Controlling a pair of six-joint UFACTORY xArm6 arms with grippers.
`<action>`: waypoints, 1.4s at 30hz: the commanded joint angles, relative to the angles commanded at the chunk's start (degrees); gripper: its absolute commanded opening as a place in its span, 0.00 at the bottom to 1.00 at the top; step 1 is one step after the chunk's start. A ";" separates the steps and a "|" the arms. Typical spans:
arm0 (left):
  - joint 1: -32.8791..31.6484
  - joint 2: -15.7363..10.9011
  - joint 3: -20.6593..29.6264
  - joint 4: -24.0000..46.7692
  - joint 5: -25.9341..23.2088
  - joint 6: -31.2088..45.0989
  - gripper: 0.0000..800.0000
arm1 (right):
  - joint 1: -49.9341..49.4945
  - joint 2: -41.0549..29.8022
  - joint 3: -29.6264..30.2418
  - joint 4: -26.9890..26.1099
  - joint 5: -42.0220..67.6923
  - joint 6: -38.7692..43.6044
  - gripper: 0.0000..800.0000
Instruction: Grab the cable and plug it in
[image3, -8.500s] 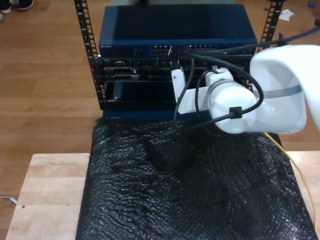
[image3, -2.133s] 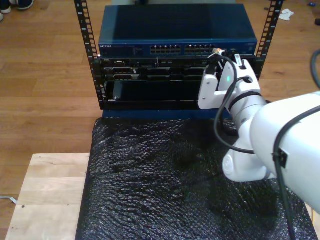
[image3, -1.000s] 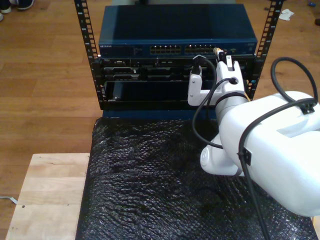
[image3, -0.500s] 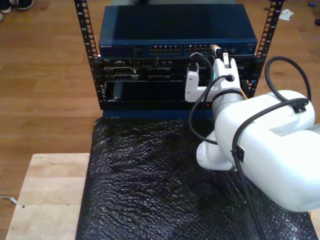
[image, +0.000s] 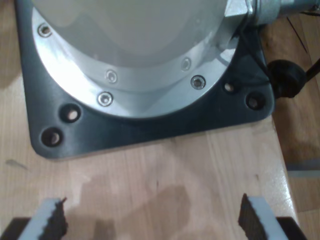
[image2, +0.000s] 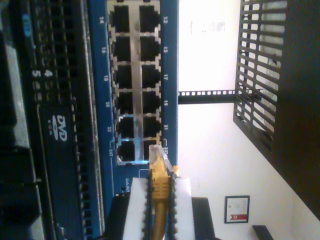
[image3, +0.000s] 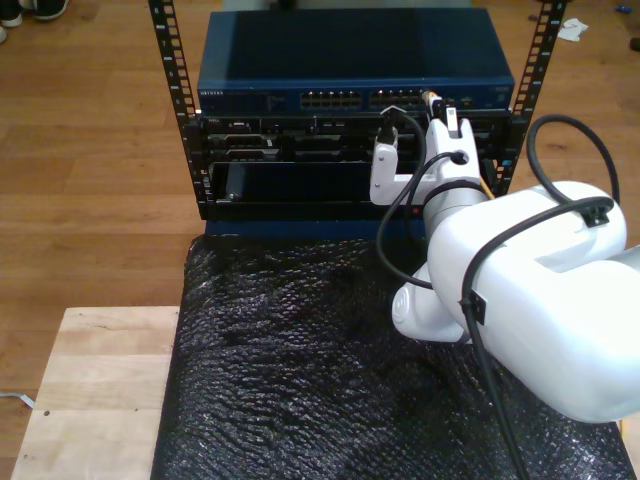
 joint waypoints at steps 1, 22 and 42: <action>0.00 0.00 0.00 0.00 0.00 0.00 1.00 | 0.00 0.00 -0.09 0.00 0.09 0.00 0.00; 0.00 0.00 0.00 0.00 0.00 0.00 1.00 | 0.00 1.23 -2.02 0.00 0.53 0.00 0.00; 0.00 0.00 0.00 0.00 0.00 -0.09 1.00 | -0.09 1.76 -3.08 0.88 0.62 0.26 0.00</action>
